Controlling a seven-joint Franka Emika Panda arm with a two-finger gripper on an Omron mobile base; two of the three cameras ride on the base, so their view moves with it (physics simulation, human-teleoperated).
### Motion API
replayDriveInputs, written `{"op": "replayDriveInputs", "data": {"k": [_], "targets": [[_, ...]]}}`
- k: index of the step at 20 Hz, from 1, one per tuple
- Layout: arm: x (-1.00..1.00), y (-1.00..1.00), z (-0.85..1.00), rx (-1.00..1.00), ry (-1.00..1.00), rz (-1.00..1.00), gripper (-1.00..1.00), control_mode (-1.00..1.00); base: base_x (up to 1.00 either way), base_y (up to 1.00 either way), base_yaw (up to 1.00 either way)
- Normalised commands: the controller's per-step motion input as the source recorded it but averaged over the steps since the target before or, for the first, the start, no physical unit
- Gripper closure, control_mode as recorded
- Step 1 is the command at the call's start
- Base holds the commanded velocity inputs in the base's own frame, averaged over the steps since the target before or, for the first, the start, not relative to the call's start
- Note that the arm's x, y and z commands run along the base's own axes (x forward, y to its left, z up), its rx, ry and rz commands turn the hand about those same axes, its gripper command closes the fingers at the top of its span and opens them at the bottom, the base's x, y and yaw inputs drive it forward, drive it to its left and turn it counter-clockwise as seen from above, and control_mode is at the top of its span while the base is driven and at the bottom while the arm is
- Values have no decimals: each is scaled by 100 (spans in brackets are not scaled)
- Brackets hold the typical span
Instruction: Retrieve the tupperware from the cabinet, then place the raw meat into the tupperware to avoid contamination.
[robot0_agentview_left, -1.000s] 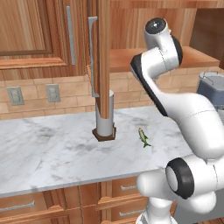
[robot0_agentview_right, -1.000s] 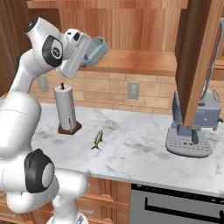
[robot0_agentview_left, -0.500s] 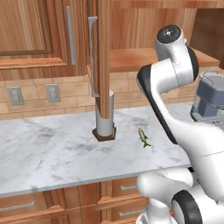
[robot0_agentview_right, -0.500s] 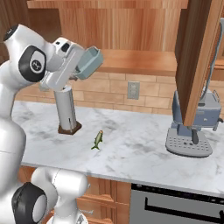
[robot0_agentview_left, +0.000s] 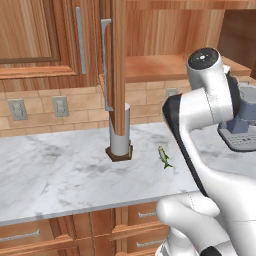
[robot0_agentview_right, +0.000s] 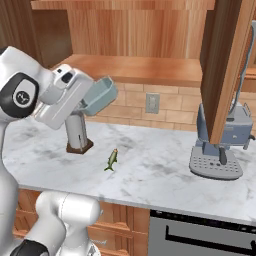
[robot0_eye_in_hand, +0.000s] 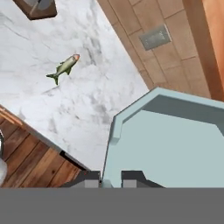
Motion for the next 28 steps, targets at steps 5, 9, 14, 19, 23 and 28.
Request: {"op": "replayDriveInputs", "data": {"k": [5,9,14,19,23,28], "targets": [[-6,-30,-74,3,18,-8,100,-100,0,0,0],[22,-36,-66,5,17,0,100,-100,0,0,0],[33,-42,-58,6,11,0,100,-100,0,0,0],[45,-41,-53,9,4,5,100,-100,0,0,0],[44,-30,-45,12,0,11,100,-100,0,0,0],[41,-26,-49,12,2,11,100,-100,0,0,0]]}}
